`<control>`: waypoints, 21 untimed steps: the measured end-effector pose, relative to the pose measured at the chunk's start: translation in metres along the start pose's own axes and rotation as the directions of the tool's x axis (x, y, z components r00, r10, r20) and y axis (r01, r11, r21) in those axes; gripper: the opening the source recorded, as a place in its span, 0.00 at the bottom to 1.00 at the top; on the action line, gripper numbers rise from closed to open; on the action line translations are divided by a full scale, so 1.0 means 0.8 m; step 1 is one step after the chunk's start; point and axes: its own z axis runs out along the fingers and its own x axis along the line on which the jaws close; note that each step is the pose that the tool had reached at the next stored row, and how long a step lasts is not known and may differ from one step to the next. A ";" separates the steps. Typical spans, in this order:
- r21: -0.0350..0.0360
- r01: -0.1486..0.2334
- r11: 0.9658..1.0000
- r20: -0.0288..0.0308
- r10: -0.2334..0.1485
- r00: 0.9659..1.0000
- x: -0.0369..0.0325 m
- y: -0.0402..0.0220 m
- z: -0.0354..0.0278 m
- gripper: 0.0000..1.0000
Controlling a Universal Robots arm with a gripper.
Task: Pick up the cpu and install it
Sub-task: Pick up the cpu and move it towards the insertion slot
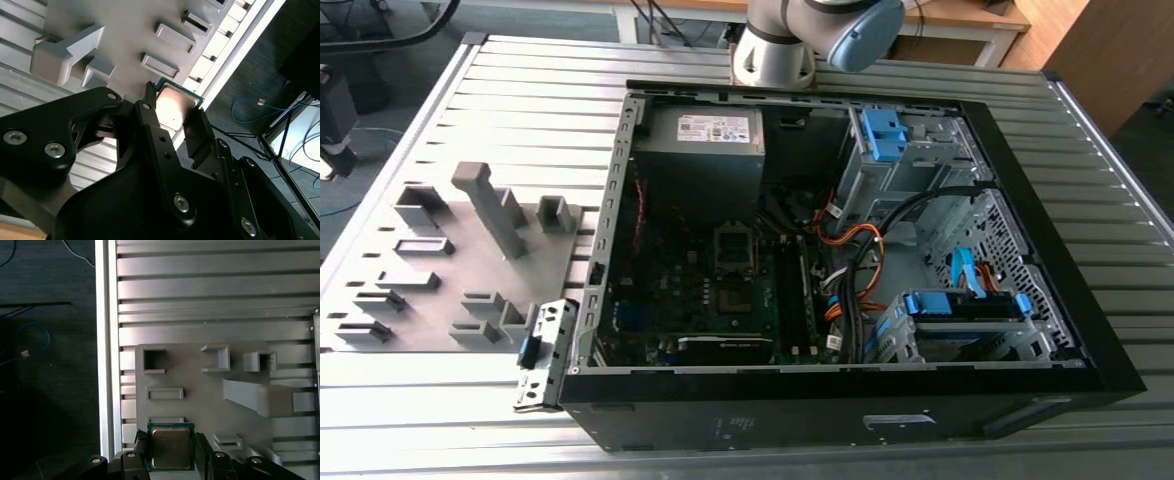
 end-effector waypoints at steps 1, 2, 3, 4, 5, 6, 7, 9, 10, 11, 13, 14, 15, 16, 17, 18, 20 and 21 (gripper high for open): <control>0.000 0.000 1.000 0.000 0.000 1.000 0.0000 0.0002 -0.0039 0.47; 0.000 0.000 1.000 0.000 0.000 1.000 0.0000 0.0004 -0.0075 0.47; 0.000 0.000 1.000 0.000 0.000 1.000 0.0000 0.0005 -0.0107 0.47; 0.000 0.000 1.000 0.000 0.000 1.000 0.0001 0.0007 -0.0135 0.47; 0.000 0.000 1.000 0.000 0.000 1.000 0.0001 0.0007 -0.0159 0.47; 0.000 0.000 1.000 0.000 0.000 1.000 0.0001 0.0008 -0.0173 0.47; 0.000 0.000 1.000 0.000 0.000 1.000 0.0001 0.0008 -0.0175 0.47; 0.000 0.000 1.000 0.000 0.000 1.000 0.0001 0.0009 -0.0180 0.47; 0.000 0.000 1.000 0.000 0.000 1.000 0.0001 0.0009 -0.0180 0.47; 0.000 0.000 1.000 0.000 0.000 1.000 0.0001 0.0008 -0.0180 0.47; 0.000 0.000 1.000 0.000 0.000 1.000 0.0001 0.0009 -0.0186 0.47; 0.000 0.000 1.000 0.000 0.000 1.000 0.0001 0.0009 -0.0196 0.47; 0.000 0.000 1.000 0.000 0.000 1.000 0.0001 0.0010 -0.0198 0.47; 0.000 0.000 1.000 0.000 0.000 1.000 0.0001 0.0009 -0.0198 0.47; 0.000 0.000 1.000 0.000 0.000 1.000 0.0001 0.0009 -0.0198 0.47; 0.000 0.000 1.000 0.000 0.000 1.000 0.0001 0.0010 -0.0198 0.47; 0.000 0.000 1.000 0.000 0.000 1.000 0.0001 0.0009 -0.0198 0.47; 0.000 0.000 1.000 0.000 0.000 1.000 0.0001 0.0009 -0.0198 0.47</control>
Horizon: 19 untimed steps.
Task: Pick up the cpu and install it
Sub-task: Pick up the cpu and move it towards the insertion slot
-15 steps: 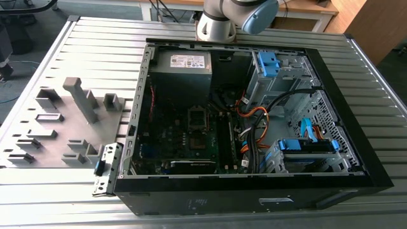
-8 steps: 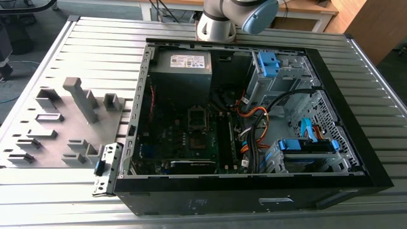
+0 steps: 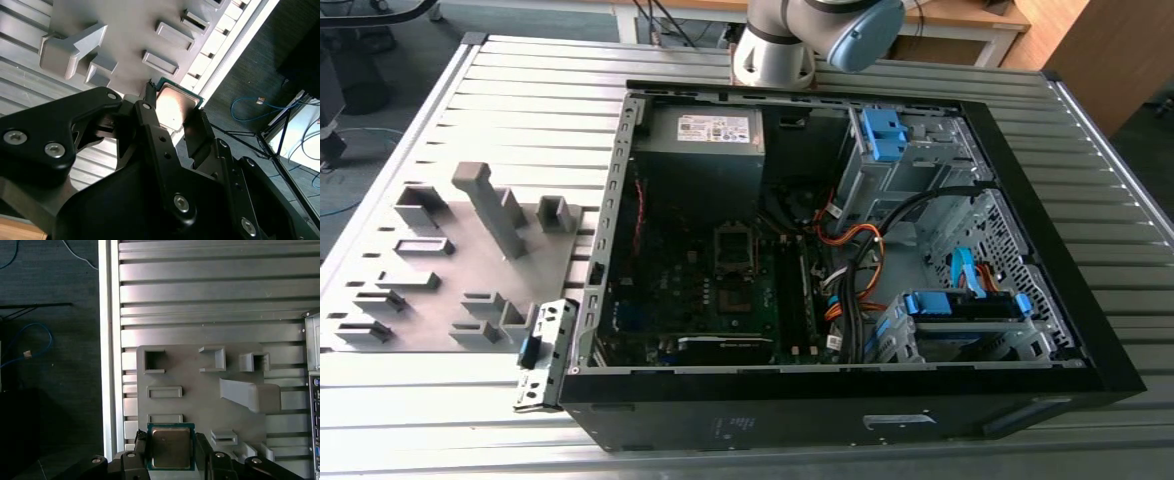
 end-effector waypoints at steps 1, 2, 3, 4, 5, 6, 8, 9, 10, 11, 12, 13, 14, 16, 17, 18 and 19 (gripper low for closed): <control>0.000 0.000 1.000 0.000 0.000 1.000 -0.0001 0.0001 0.0000 0.47; 0.000 0.000 1.000 0.000 0.000 1.000 -0.0006 0.0001 -0.0002 0.47; 0.000 0.000 1.000 0.000 0.000 1.000 -0.0018 0.0001 -0.0002 0.47; 0.000 0.000 1.000 0.000 0.000 1.000 -0.0033 0.0002 -0.0001 0.47; 0.000 0.000 1.000 0.000 0.000 1.000 -0.0054 0.0003 -0.0001 0.47; 0.000 0.000 1.000 0.000 0.000 1.000 -0.0079 0.0004 -0.0001 0.47; 0.000 0.000 1.000 0.000 0.000 1.000 -0.0133 0.0008 -0.0001 0.47; 0.000 0.000 1.000 0.000 0.000 1.000 -0.0162 0.0009 -0.0001 0.47; 0.000 0.000 1.000 0.000 0.000 1.000 -0.0193 0.0011 -0.0001 0.47; 0.000 0.000 1.000 0.000 0.000 1.000 -0.0223 0.0013 -0.0001 0.47; 0.000 0.000 1.000 0.000 0.000 1.000 -0.0254 0.0014 -0.0002 0.47; 0.000 0.000 1.000 0.000 0.000 1.000 -0.0288 0.0017 -0.0003 0.47; 0.000 0.000 1.000 0.000 0.000 1.000 -0.0326 0.0019 -0.0002 0.47; 0.000 0.000 1.000 0.000 0.000 1.000 -0.0413 0.0024 -0.0002 0.47; 0.000 0.000 1.000 0.000 0.000 1.000 -0.0458 0.0026 -0.0004 0.47; 0.000 0.000 1.000 0.000 0.000 1.000 -0.0507 0.0029 -0.0003 0.47; 0.000 0.000 1.000 -0.001 0.000 1.000 -0.0556 0.0032 -0.0003 0.47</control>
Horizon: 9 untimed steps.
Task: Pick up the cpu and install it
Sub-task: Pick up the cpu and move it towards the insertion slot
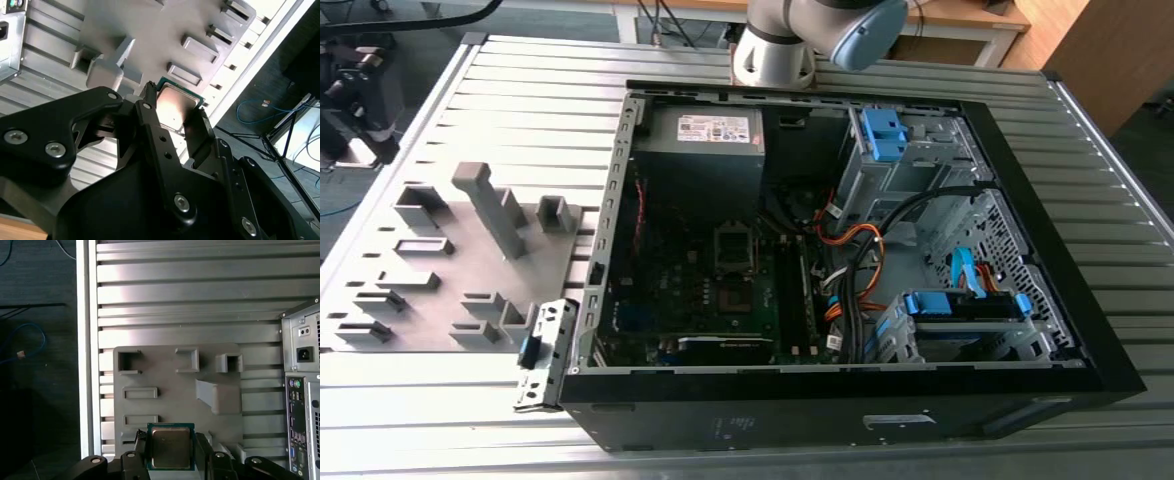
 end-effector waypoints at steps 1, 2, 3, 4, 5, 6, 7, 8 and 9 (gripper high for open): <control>0.000 0.000 1.000 0.000 0.000 1.000 -0.0049 0.0003 0.0000 0.47; 0.000 0.000 1.000 0.000 0.000 1.000 -0.0096 0.0005 -0.0001 0.47; 0.000 0.000 1.000 0.000 0.000 1.000 -0.0148 0.0008 0.0000 0.47; 0.000 0.000 1.000 0.000 0.000 1.000 -0.0190 0.0011 -0.0001 0.47; 0.000 0.000 1.000 0.000 0.000 1.000 -0.0217 0.0013 -0.0001 0.47; 0.000 0.000 1.000 0.000 0.000 1.000 -0.0224 0.0013 -0.0001 0.47; 0.000 0.000 1.000 0.000 0.000 1.000 -0.0224 0.0013 -0.0001 0.47; 0.000 0.000 1.000 0.000 0.000 1.000 -0.0223 0.0013 -0.0005 0.47; 0.000 0.000 1.000 0.000 0.000 1.000 -0.0224 0.0014 -0.0019 0.47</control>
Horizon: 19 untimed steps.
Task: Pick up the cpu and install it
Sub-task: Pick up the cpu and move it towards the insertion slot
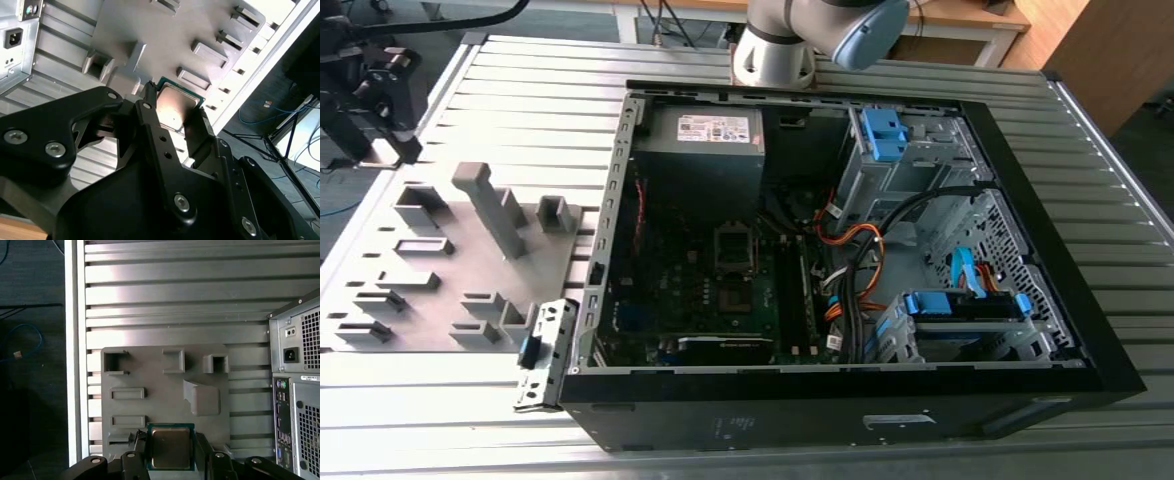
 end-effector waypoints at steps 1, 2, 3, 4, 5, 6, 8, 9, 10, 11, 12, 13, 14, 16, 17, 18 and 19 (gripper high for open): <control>0.000 0.000 1.000 0.000 0.000 1.000 0.0000 0.0001 -0.0021 0.47; 0.000 0.000 1.000 0.000 0.000 1.000 0.0000 0.0002 -0.0040 0.47; 0.000 0.000 1.000 0.000 0.000 1.000 0.0000 0.0003 -0.0060 0.47; 0.000 0.000 1.000 0.000 0.000 1.000 0.0000 0.0003 -0.0075 0.47; 0.000 0.000 1.000 0.000 0.000 1.000 0.0000 0.0004 -0.0081 0.47; 0.000 0.000 1.000 0.000 0.000 1.000 0.0000 0.0004 -0.0080 0.47; 0.000 0.000 1.000 0.000 0.000 1.000 0.0000 0.0004 -0.0081 0.47; 0.000 0.000 1.000 0.000 0.000 1.000 0.0000 0.0004 -0.0082 0.47; 0.000 0.000 1.000 0.000 0.000 1.000 -0.0002 0.0004 -0.0084 0.47; 0.000 0.000 1.000 0.000 0.000 1.000 -0.0013 0.0004 -0.0086 0.47; 0.000 0.000 1.000 0.000 0.000 1.000 -0.0028 0.0005 -0.0085 0.47; 0.000 0.000 1.000 0.000 0.000 1.000 -0.0048 0.0007 -0.0083 0.47; 0.000 0.000 1.000 0.000 0.000 1.000 -0.0076 0.0008 -0.0084 0.47; 0.000 0.000 1.000 0.000 0.000 1.000 -0.0142 0.0012 -0.0085 0.47; 0.000 0.000 1.000 0.000 0.000 1.000 -0.0183 0.0014 -0.0084 0.47; 0.000 0.000 1.000 0.000 0.000 1.000 -0.0224 0.0016 -0.0085 0.47; 0.000 0.000 1.000 0.000 0.000 1.000 -0.0266 0.0019 -0.0085 0.47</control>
